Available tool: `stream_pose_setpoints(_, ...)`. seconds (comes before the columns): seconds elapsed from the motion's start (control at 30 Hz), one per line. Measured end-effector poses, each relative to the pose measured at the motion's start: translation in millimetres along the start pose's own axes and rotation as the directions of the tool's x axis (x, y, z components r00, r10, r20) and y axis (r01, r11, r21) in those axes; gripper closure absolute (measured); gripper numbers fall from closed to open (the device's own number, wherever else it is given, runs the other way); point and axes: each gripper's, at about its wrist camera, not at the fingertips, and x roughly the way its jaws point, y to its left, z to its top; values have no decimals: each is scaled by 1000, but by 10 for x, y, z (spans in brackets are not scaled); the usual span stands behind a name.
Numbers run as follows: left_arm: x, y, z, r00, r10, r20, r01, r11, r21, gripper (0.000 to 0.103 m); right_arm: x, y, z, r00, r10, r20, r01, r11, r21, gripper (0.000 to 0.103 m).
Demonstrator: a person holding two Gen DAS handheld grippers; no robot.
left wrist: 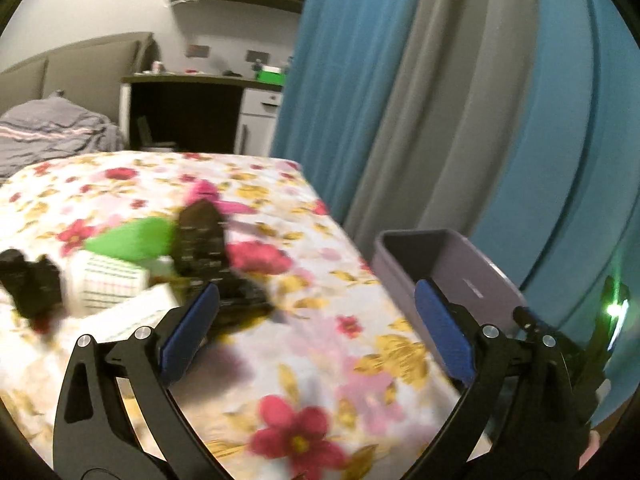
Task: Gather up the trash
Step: 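Move both open tools back over the trash pile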
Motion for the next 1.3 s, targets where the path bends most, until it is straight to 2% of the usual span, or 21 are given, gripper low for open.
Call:
stream_pose_setpoints(0.07,-101,118,-14,999,31,16,-31,1000,-5,6,-77,43,-11,1000,8,17,-8,1000,-2,66)
stream_pose_setpoints(0.23,-318,408,-89,994,107,36,-107,994,-17,6,-278,179,-26,998,45,52,-45,999,-6,51)
stream_pose_setpoints(0.43,-576,829,-244,980,198,29,-195,978,-76,6,-471,588,-70,986,148,70,-144,988,-58,32)
stream_pose_setpoints(0.53,-661,967,-305,971,236,30,-233,968,-88,6,-509,839,-117,974,218,57,-213,973,-84,26)
stream_pose_setpoints(0.63,-765,1125,-348,960,278,35,-274,957,-100,6,-510,1111,-164,965,259,36,-253,958,-133,26)
stream_pose_setpoints(0.97,-1014,1601,-351,942,331,45,-319,930,-181,6,-266,1844,-160,940,337,-44,-338,916,-215,26)
stream_pose_setpoints(1.07,-1063,1724,-333,930,363,58,-346,917,-196,6,-137,2017,-154,934,351,-61,-355,903,-242,26)
stream_pose_setpoints(1.2,-1137,1952,-288,901,428,71,-401,883,-243,6,57,2187,-134,926,367,-88,-377,889,-259,26)
stream_pose_setpoints(1.3,-1123,2075,-268,896,440,57,-411,872,-268,6,199,2316,-107,917,384,-112,-400,878,-262,26)
